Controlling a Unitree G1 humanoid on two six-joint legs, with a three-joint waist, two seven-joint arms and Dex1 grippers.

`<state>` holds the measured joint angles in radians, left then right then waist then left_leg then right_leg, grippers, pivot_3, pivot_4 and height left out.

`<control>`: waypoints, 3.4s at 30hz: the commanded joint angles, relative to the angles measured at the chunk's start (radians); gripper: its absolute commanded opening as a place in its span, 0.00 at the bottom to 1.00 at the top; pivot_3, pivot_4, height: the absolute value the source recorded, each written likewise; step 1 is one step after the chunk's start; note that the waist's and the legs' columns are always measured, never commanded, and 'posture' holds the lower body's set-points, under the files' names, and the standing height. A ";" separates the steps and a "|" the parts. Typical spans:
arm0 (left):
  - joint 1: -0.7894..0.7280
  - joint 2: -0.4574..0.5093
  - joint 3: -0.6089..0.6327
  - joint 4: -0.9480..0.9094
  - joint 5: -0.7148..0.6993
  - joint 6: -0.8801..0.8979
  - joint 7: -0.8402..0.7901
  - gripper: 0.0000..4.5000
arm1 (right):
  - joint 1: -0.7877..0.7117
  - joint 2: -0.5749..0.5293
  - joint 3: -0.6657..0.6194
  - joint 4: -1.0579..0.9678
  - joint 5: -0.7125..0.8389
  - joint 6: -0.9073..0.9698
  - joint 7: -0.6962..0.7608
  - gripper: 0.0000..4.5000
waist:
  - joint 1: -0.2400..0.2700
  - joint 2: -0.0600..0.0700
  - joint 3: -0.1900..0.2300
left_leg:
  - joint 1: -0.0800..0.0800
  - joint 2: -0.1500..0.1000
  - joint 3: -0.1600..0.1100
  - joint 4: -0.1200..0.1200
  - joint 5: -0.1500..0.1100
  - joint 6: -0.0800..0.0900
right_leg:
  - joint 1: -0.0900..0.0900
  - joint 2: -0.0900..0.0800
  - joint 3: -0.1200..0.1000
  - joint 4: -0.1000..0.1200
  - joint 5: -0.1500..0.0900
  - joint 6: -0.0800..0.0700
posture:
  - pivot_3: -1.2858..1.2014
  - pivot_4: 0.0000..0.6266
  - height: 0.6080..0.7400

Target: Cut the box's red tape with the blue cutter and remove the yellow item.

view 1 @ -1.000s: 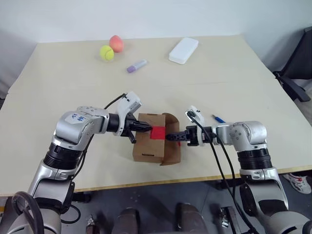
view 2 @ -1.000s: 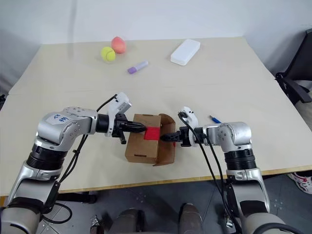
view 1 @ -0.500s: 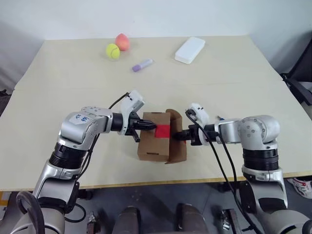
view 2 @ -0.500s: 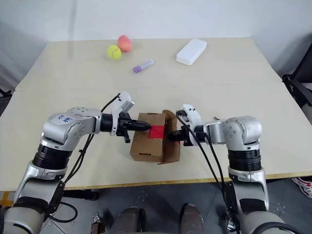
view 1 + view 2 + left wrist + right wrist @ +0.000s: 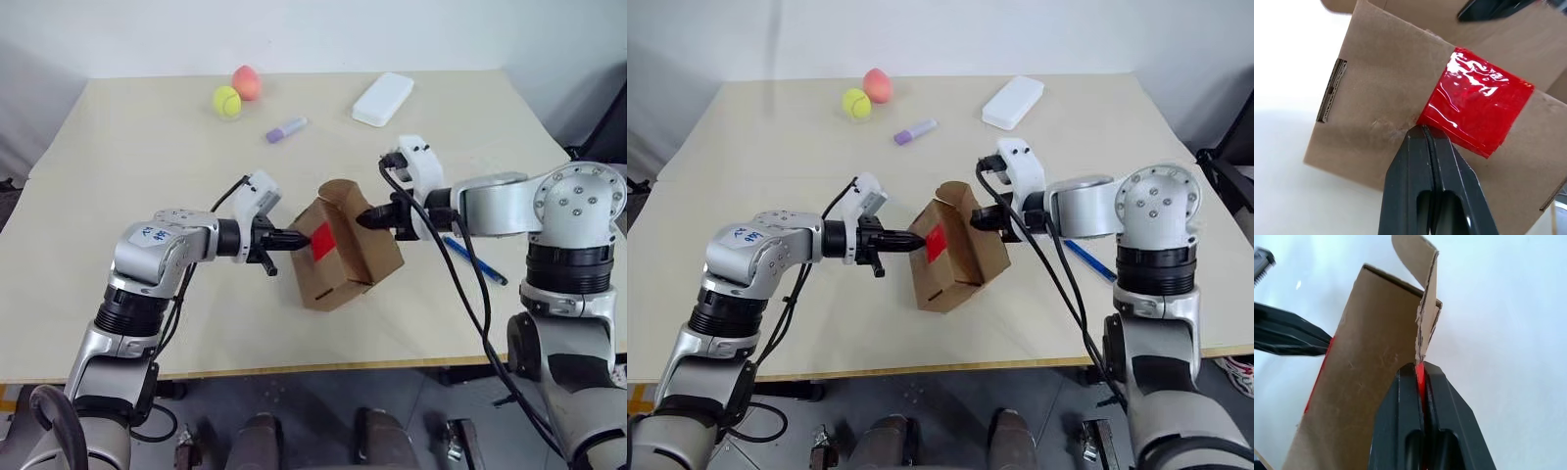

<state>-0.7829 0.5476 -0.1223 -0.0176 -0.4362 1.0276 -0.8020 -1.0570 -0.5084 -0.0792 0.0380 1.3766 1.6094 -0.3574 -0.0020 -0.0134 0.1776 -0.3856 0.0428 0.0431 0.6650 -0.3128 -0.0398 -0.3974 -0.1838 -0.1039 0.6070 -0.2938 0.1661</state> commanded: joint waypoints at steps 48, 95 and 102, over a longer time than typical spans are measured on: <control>-0.034 0.307 -0.134 -0.093 -0.012 -0.022 -0.309 0.00 | -0.085 -0.138 0.413 -0.091 0.596 -0.382 -0.683 0.01 | -0.025 0.000 0.001 | -0.016 0.002 0.001 0.000 -0.001 0.001 | -0.019 0.000 -0.001 0.004 0.000 0.000 | 0.52 0.24 1.00; -0.162 0.243 -0.206 -0.004 0.035 -0.110 -0.405 0.00 | -0.051 -0.189 0.400 -0.040 0.496 -0.380 -0.625 0.01 | -0.007 -0.002 0.003 | -0.019 0.002 0.003 0.003 -0.001 0.002 | -0.022 0.000 -0.002 0.005 0.000 0.000 | 0.52 0.24 1.00; -0.201 0.256 -0.346 0.118 0.213 -0.323 -0.490 0.00 | -0.053 -0.186 0.399 -0.052 0.493 -0.376 -0.620 0.01 | 0.000 -0.002 0.003 | -0.019 0.002 0.004 0.006 -0.001 0.003 | -0.021 0.000 -0.001 0.006 0.000 0.000 | 0.52 0.24 1.00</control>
<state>-1.0026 0.7845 -0.4126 0.0574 -0.3056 0.7322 -1.2825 -1.0851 -0.6960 0.3488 0.0190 1.8622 1.2274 -0.9886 -0.0024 -0.0158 0.1807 -0.4046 0.0452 0.0470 0.6725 -0.3143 -0.0372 -0.4184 -0.1838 -0.1052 0.6132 -0.2934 0.1658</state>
